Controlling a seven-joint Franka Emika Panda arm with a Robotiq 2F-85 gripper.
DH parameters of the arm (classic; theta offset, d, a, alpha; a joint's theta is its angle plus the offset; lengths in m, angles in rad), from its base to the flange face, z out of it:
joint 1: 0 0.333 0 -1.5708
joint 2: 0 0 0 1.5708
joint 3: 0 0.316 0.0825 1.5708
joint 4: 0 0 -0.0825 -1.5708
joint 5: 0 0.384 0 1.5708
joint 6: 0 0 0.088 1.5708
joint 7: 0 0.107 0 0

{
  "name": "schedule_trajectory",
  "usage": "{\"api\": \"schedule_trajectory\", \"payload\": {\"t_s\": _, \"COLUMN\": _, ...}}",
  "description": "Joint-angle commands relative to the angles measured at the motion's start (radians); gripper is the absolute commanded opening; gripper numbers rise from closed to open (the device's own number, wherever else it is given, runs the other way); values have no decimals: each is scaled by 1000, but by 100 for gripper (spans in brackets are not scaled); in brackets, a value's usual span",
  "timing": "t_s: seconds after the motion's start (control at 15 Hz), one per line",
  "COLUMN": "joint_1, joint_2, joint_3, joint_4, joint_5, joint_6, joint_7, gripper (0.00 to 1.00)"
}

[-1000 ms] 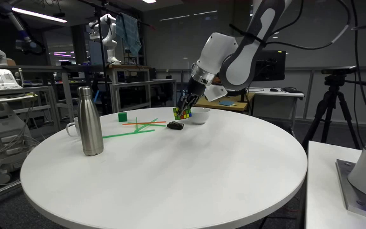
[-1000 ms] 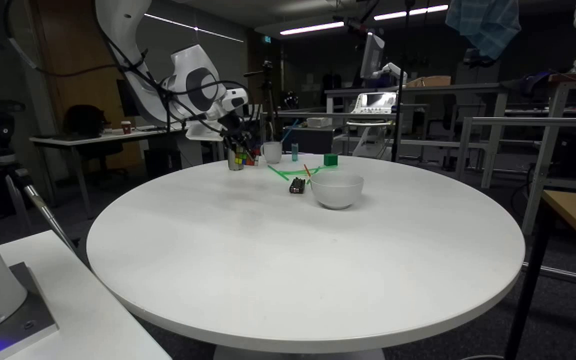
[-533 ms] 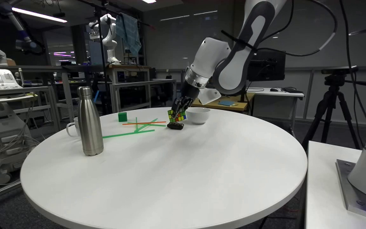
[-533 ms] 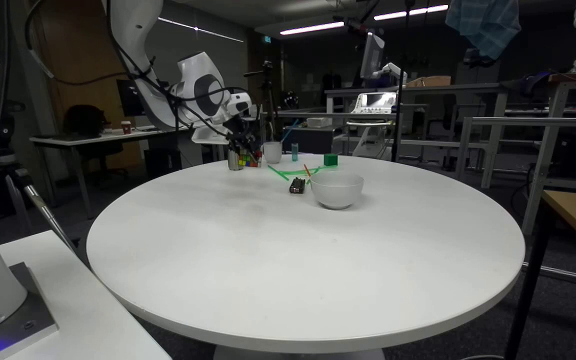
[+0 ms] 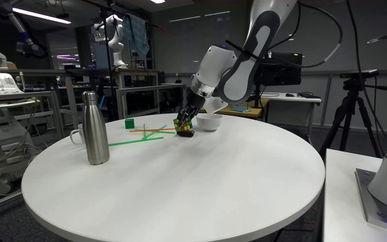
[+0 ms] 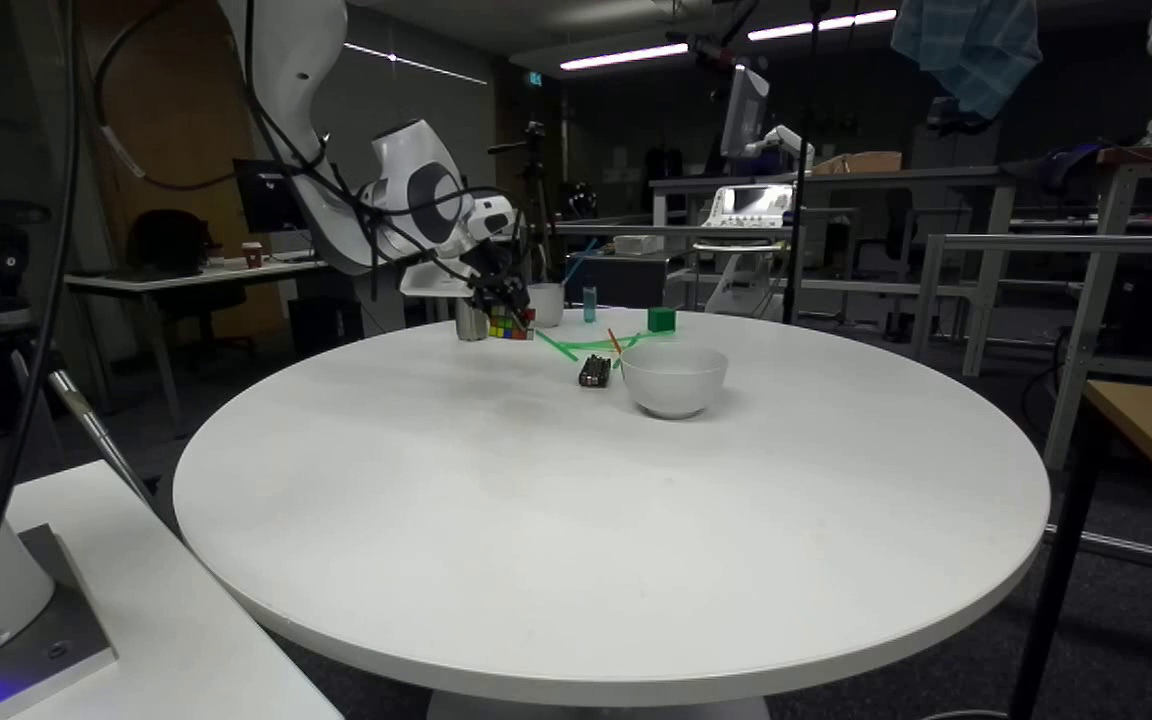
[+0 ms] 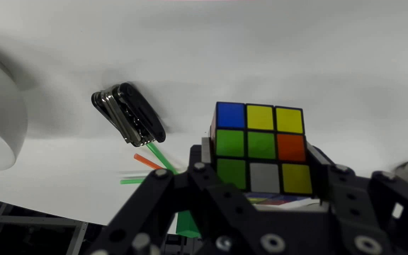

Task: Place the Rubik's cube in the middle of the table

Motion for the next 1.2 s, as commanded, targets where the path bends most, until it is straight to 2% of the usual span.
{"api": "schedule_trajectory", "payload": {"t_s": 0.0, "joint_1": 27, "joint_2": 49, "joint_3": -30, "joint_4": 57, "joint_5": 6, "joint_6": 26, "joint_7": 10, "gripper": 35}}
{"api": "schedule_trajectory", "payload": {"t_s": 0.47, "joint_1": -11, "joint_2": 112, "joint_3": 14, "joint_4": 119, "joint_5": 8, "joint_6": 8, "joint_7": 0, "gripper": 35}}
{"api": "schedule_trajectory", "payload": {"t_s": 1.13, "joint_1": -27, "joint_2": 196, "joint_3": 50, "joint_4": 185, "joint_5": 6, "joint_6": -20, "joint_7": -6, "gripper": 35}}
